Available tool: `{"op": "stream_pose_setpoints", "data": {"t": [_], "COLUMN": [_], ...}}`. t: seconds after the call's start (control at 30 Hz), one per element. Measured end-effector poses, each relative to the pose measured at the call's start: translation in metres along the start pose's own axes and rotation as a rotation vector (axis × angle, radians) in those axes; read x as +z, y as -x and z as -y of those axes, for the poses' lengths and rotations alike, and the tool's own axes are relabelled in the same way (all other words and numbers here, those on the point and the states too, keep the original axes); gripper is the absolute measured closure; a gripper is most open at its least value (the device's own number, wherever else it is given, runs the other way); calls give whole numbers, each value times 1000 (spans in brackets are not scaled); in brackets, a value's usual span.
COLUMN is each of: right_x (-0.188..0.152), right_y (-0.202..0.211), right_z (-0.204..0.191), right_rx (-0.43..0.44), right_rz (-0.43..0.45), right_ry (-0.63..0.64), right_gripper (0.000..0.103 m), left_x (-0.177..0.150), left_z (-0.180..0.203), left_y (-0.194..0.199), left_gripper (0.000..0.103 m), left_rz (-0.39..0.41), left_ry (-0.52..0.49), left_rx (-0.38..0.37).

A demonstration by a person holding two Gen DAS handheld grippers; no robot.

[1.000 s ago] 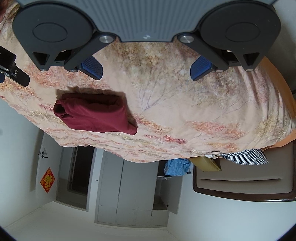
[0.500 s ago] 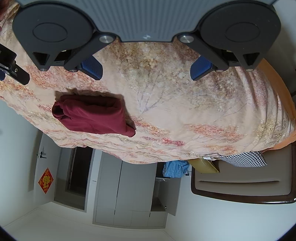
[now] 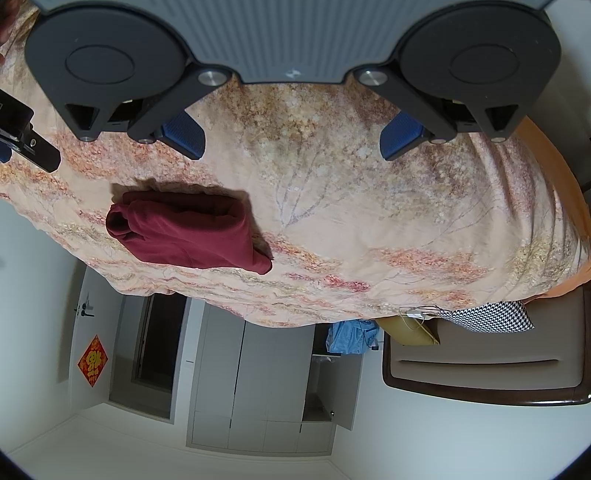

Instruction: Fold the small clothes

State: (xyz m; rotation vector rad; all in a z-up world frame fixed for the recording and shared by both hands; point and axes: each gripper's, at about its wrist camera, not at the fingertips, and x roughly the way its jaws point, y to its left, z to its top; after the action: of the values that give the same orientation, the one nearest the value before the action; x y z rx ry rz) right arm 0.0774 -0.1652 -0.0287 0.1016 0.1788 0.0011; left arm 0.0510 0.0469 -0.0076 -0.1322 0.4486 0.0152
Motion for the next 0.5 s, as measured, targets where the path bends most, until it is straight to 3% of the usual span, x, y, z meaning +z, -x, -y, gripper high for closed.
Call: {"op": "stream_pose_setpoints", "data": {"t": [0.5], "right_x": [-2], "right_y": [0], "right_z": [-1], "right_rx": [0], "right_rz": [-4], "right_ry": [-3], "right_gripper": [1], "left_x": [-5], "left_z": [0], "left_y": [1], "left_gripper": [0], "left_rz": [-7], "left_ry": [-2], "left_rx": [-2]}}
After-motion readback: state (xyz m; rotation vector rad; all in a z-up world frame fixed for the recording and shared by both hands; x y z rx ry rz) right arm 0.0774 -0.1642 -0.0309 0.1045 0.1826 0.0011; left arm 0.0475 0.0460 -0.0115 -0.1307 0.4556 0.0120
